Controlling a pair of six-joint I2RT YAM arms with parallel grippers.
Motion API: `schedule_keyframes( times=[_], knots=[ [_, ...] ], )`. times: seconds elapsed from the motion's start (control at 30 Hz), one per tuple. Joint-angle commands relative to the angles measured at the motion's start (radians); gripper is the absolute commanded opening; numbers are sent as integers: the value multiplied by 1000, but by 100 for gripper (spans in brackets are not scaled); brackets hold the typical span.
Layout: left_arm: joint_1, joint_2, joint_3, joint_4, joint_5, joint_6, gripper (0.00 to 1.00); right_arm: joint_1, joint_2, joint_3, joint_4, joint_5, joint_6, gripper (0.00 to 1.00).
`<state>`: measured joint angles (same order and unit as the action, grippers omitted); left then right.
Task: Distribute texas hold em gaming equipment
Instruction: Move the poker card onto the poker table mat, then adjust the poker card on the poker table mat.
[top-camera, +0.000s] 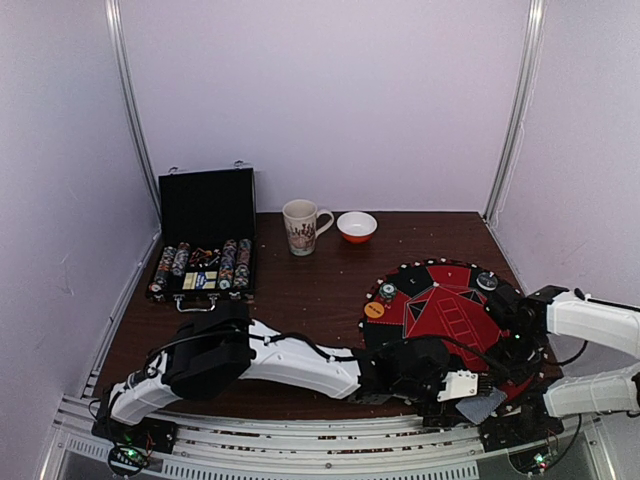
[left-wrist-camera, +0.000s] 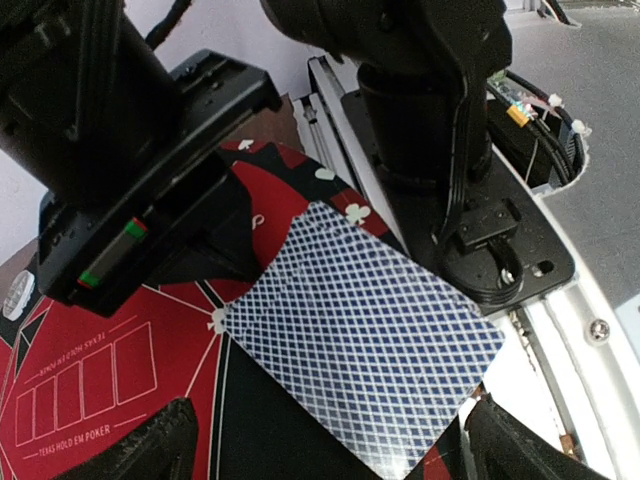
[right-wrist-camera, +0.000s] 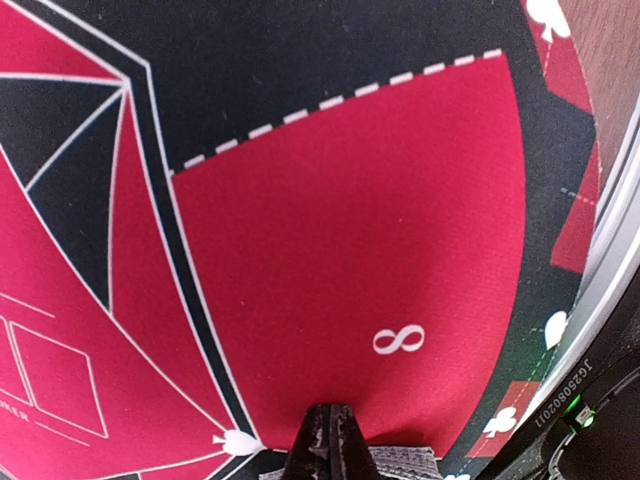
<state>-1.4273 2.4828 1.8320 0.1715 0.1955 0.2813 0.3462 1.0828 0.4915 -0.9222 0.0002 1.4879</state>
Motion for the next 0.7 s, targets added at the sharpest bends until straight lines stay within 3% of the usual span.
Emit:
schedule_keyframes(
  times=[0.0,0.17,0.47,0.67],
  knots=[
    [-5,44,46,-37,-17,-3,97,-14,-13,-3,-40,44,-29,0],
    [-5,44,49,-51,23,18,98,-34,-32,-10,-40,43,-49,0],
    [-5,141,169,-86,-53,-50,92,-36,-51,-30,-52,16,-87,0],
    [-5,146,155,-75,-89,-42,92,-29,-22,-49,-32,-92,-135,0]
  ],
)
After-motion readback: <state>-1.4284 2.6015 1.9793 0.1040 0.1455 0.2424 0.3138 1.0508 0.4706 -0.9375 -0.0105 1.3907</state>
